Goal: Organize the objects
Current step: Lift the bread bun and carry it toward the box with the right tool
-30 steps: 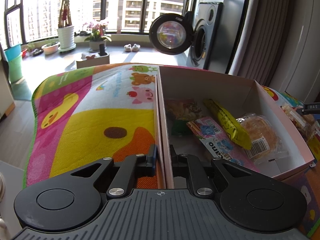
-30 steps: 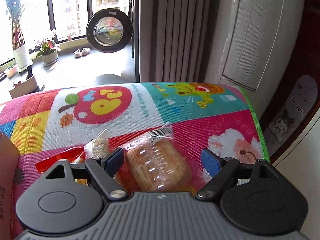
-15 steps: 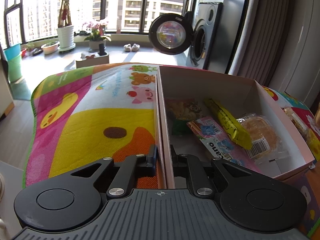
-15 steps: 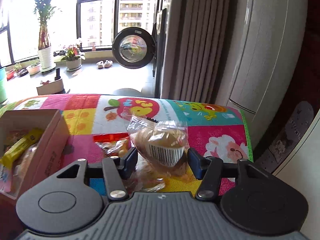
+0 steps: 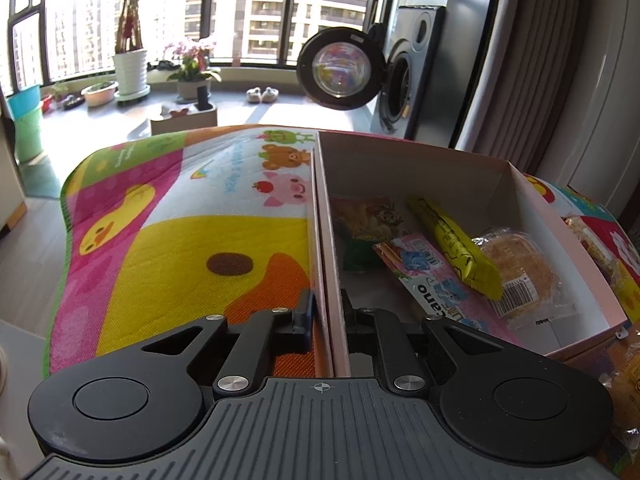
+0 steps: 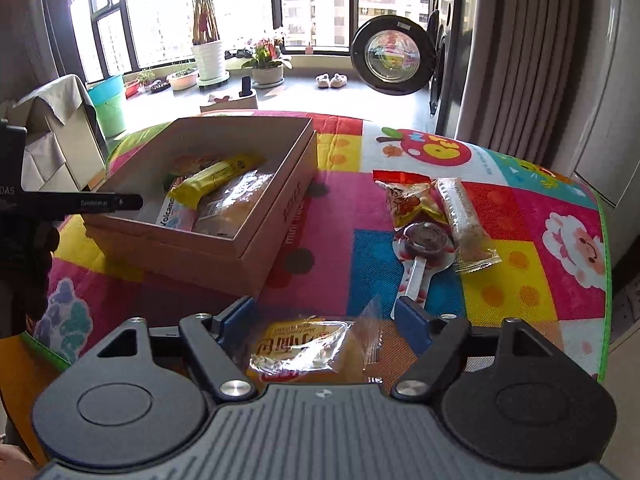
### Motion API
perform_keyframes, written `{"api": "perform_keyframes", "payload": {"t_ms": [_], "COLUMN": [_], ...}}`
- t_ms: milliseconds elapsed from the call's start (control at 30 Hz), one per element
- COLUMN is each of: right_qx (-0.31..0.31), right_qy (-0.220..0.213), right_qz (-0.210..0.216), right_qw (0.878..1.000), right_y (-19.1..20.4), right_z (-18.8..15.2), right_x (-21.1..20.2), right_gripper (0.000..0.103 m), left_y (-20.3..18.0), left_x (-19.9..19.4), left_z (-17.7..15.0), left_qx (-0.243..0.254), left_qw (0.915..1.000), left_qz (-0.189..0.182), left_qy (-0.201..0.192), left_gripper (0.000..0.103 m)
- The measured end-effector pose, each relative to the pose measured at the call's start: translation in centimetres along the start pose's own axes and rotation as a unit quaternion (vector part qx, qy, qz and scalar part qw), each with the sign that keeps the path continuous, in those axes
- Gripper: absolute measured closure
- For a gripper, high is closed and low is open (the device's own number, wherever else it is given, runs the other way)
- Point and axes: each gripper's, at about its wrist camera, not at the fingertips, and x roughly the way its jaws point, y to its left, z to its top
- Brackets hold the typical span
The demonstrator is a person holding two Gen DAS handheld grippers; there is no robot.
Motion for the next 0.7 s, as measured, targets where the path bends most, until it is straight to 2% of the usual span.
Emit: {"api": "perform_keyframes", "payload": {"t_ms": [167, 500, 600, 700], "right_qx": [-0.034, -0.078, -0.065, -0.058], "right_qy": [0.013, 0.018, 0.015, 0.013], "right_qz": [0.018, 0.000, -0.006, 0.006], "right_qw": [0.999, 0.997, 0.998, 0.998], "right_y": [1.5, 1.1, 0.5, 0.5], "right_z": [-1.3, -2.3, -2.2, -1.8], "right_x": [0.0, -1.0, -0.7, 0.0], "right_gripper": [0.005, 0.000, 0.000, 0.000], "left_y": [0.0, 0.0, -0.1, -0.1], "left_x": [0.0, 0.0, 0.0, -0.1], "left_z": [0.0, 0.0, 0.0, 0.0], "left_qx": [0.000, 0.000, 0.000, 0.001], "left_qw": [1.0000, 1.0000, 1.0000, 1.0000], "left_qz": [0.000, 0.000, 0.001, 0.000], "left_qy": [0.000, 0.000, 0.000, 0.001], "left_gripper": [0.090, 0.090, 0.090, 0.090]}}
